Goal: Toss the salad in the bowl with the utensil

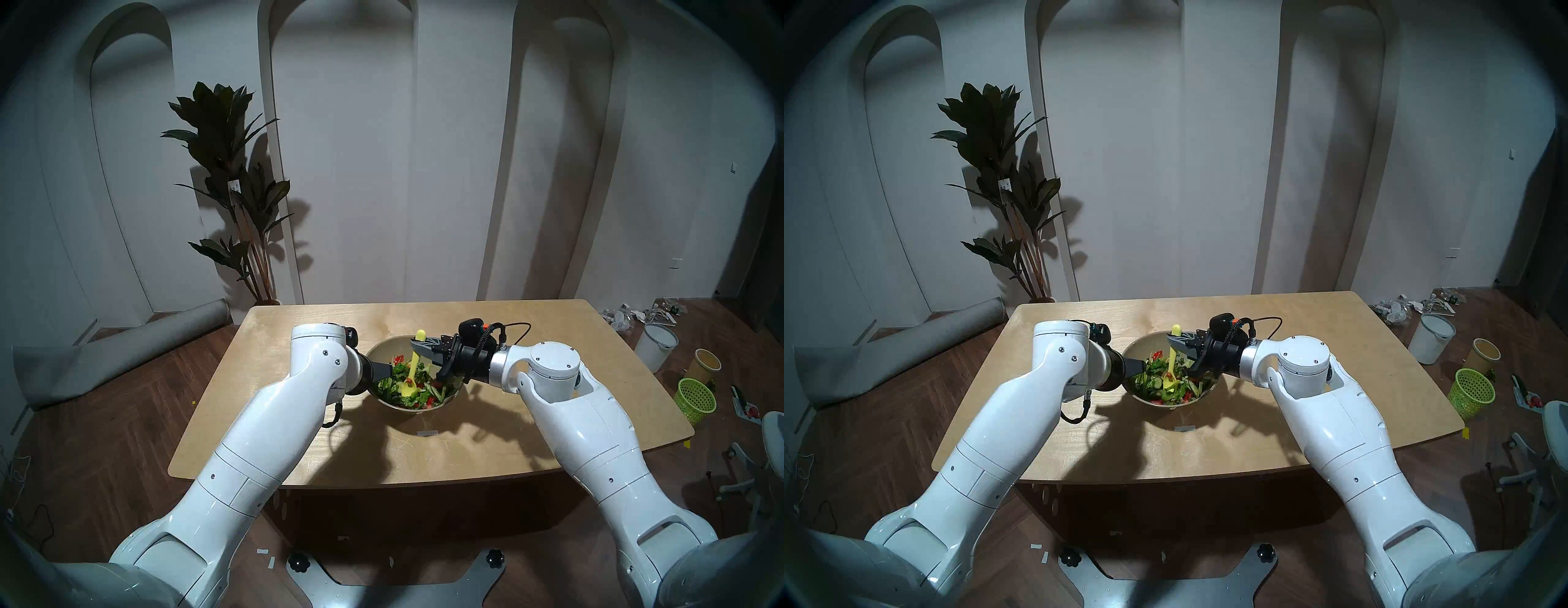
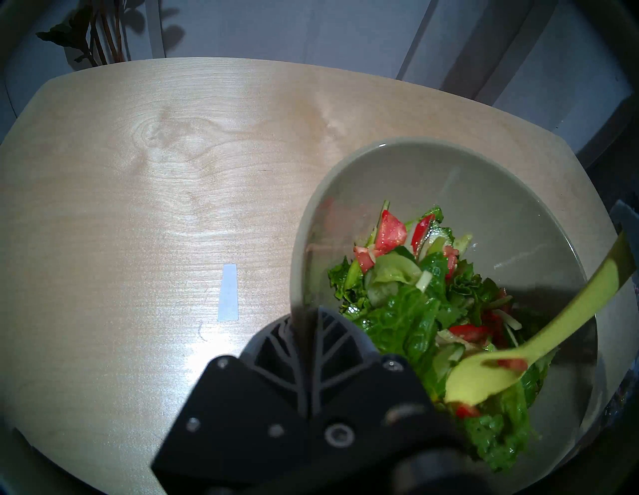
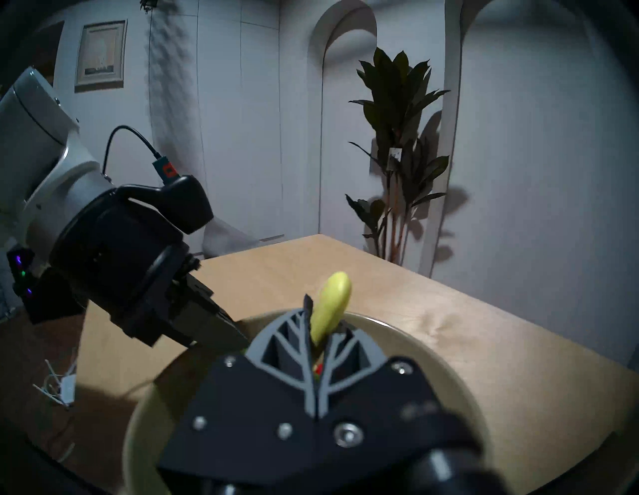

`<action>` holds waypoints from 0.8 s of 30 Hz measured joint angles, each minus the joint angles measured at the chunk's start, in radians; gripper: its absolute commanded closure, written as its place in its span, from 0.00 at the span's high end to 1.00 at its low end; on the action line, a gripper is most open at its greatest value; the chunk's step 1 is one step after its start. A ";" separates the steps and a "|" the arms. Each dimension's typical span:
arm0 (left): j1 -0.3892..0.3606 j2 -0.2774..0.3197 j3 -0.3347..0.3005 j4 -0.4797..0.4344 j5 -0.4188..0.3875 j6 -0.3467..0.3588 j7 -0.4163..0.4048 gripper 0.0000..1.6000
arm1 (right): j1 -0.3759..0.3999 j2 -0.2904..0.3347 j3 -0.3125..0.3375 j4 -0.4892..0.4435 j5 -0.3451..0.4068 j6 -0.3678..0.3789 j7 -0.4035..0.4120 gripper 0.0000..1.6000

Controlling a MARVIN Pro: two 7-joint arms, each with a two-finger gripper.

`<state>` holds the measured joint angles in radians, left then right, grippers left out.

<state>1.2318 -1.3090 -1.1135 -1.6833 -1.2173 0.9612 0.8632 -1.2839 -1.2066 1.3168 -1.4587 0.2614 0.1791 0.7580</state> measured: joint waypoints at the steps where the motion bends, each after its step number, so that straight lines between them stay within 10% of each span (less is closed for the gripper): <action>1: 0.000 0.000 0.000 0.000 0.000 0.000 0.000 0.00 | -0.001 -0.001 0.001 0.001 -0.009 -0.013 -0.011 0.00; 24: 0.000 0.000 0.000 0.000 0.002 0.000 -0.001 0.00 | 0.121 -0.128 0.011 0.063 0.025 0.036 -0.105 0.00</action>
<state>1.2321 -1.3091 -1.1134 -1.6835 -1.2157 0.9612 0.8627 -1.1629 -1.3348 1.3279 -1.3956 0.2869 0.2153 0.6525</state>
